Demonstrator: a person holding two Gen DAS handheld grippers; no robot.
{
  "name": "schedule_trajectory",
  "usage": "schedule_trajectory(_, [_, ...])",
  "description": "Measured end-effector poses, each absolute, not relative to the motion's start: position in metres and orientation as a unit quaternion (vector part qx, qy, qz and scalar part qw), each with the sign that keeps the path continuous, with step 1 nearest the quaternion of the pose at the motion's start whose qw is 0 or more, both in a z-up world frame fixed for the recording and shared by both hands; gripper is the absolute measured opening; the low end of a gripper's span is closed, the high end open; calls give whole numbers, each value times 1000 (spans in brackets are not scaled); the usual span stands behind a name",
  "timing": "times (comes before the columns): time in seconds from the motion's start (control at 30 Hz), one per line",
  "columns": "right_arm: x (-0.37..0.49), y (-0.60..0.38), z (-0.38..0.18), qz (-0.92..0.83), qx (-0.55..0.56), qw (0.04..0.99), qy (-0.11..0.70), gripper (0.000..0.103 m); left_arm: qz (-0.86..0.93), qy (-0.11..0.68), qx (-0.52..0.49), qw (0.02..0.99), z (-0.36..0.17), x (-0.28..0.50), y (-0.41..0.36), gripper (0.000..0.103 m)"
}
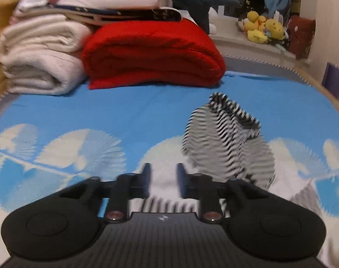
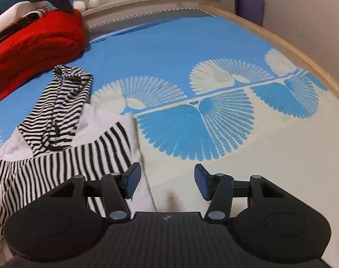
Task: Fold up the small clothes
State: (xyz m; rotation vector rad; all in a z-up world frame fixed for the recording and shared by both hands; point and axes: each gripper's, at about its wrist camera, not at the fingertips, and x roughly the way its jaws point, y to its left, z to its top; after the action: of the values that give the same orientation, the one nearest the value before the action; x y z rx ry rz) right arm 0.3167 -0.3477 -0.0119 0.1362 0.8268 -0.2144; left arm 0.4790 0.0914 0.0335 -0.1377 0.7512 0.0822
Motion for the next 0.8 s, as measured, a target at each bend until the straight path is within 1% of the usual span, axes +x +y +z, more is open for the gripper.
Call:
schedule_trajectory(0.1, [320,-352,-15,-101,72,907,403,52,30,378,-83,921,20,537,90,17])
schedule_trajectory(0.17, [321,-355,-17,-99,80,906,403,41,15,394,-101,914,5,578,88,17])
schedule_trajectory(0.23, [323,-358,-20,-100,91,904,406,40,2,404,-109,908,-11,617,85,17])
schedule_trajectory(0.37, [328,-358,-26,-107,87,902,409,40,-13,403,-87,911,-42,688,74,18])
schedule_trajectory(0.5, [333,-354,-32,-96,77,899,420,40,-16,415,-120,902,-68,745,72,21])
schedule_trajectory(0.57, [335,-354,-35,-96,72,898,422,40,-10,417,-123,900,-78,769,70,29])
schedule_trajectory(0.63, [337,-356,-36,-98,69,898,423,40,4,418,-124,900,-87,788,69,43])
schedule_trajectory(0.7, [339,-358,-38,-102,66,897,424,40,10,427,-132,895,-97,805,69,55])
schedule_trajectory(0.77, [340,-358,-39,-102,64,897,425,40,9,432,-135,892,-105,818,69,56])
schedule_trajectory(0.8, [340,-358,-39,-102,62,897,425,40,6,436,-134,890,-107,823,67,59])
